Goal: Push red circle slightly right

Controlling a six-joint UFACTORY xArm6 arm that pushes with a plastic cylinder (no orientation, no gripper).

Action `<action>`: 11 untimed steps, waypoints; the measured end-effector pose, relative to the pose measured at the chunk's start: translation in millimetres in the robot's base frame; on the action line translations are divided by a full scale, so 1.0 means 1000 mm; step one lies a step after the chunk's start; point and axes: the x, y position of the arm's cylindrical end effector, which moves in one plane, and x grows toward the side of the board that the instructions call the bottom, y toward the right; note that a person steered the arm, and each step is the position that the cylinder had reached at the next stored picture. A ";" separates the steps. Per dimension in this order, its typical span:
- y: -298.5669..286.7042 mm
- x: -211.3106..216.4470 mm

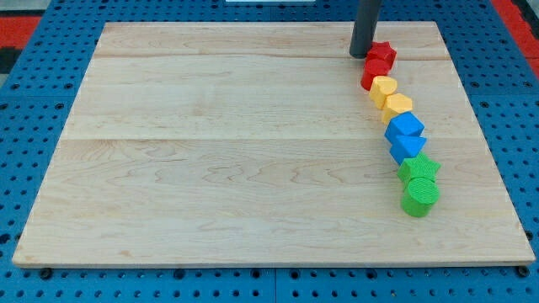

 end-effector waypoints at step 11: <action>-0.021 0.066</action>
